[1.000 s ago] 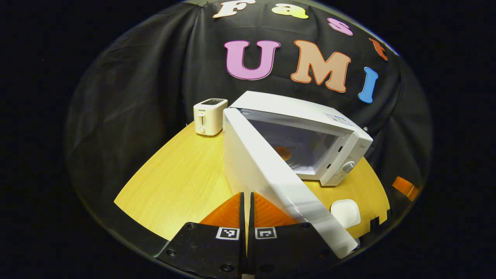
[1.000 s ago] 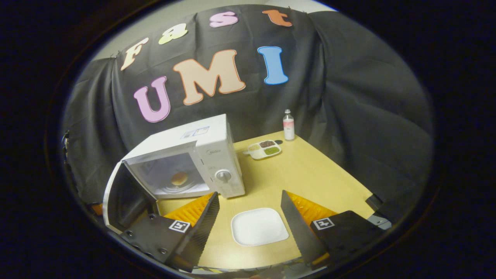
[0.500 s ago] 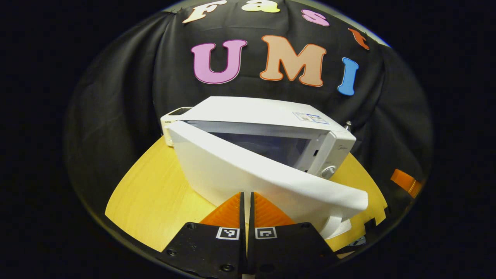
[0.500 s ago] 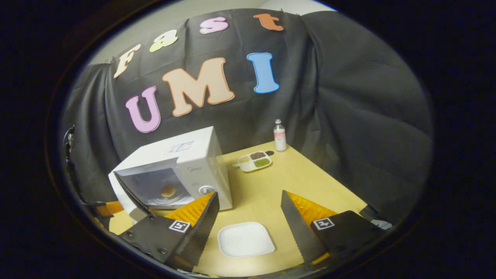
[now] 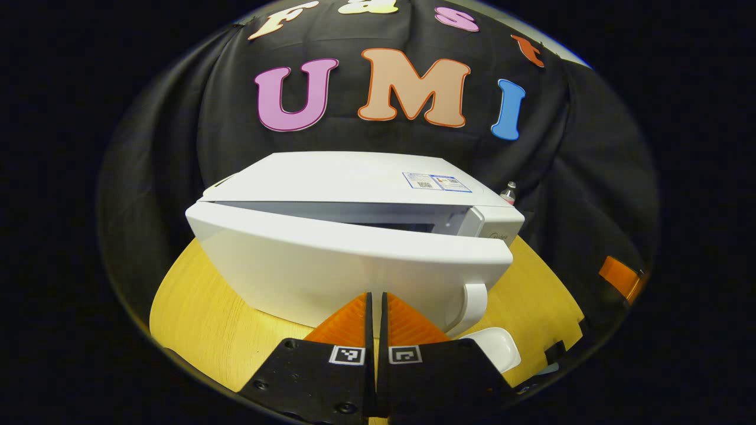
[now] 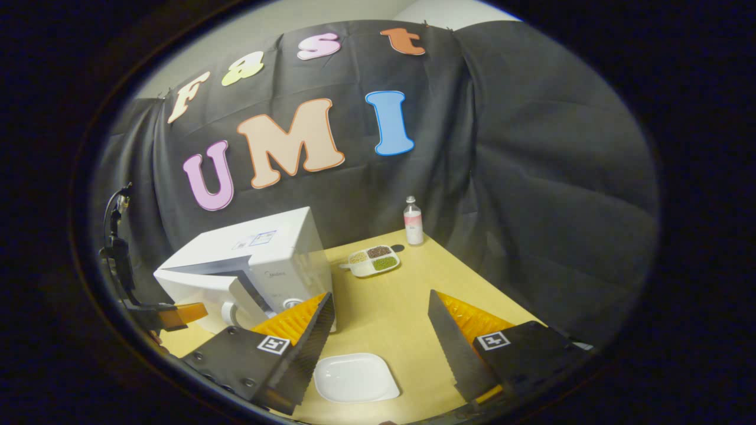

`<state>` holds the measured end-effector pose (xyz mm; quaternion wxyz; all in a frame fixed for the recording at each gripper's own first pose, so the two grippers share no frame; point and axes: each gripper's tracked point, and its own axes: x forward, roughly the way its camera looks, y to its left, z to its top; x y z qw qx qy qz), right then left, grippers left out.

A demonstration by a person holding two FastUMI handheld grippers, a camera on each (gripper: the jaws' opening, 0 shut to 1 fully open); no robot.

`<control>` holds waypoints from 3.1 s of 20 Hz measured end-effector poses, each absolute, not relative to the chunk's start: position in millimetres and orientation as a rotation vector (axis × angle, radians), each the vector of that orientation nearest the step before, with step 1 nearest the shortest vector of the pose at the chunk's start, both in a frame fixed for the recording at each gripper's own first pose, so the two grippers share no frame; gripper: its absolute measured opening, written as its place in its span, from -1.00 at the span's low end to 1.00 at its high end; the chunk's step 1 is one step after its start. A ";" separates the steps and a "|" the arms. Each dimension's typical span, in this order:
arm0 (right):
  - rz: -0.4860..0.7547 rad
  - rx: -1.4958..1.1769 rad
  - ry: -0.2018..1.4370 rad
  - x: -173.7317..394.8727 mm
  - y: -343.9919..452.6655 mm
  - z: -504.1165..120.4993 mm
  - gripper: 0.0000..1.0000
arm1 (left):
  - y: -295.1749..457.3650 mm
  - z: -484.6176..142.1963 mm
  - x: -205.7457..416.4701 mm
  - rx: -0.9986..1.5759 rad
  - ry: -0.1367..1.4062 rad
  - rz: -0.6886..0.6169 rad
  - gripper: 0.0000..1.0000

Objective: Open the microwave oven with the left hand, put the food in, and close the microwave oven.

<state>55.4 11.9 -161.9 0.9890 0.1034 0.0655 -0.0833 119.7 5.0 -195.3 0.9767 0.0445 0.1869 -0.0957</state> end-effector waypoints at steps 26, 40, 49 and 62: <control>-0.163 0.120 0.096 64.7 -3.3 -154.1 0.84 | -40.7 -181.4 158.8 0.011 0.324 -0.207 -0.99; -0.080 0.051 0.127 76.9 18.8 -161.7 0.84 | -37.7 -180.8 170.4 -0.092 0.314 -0.174 -0.99; -0.046 0.059 0.145 71.9 34.6 -166.0 0.84 | -33.4 -180.9 167.4 -0.048 0.327 -0.166 -0.98; 0.016 0.052 0.155 79.4 57.6 -165.5 0.84 | 7.8 -169.5 80.2 0.057 0.289 -0.121 1.00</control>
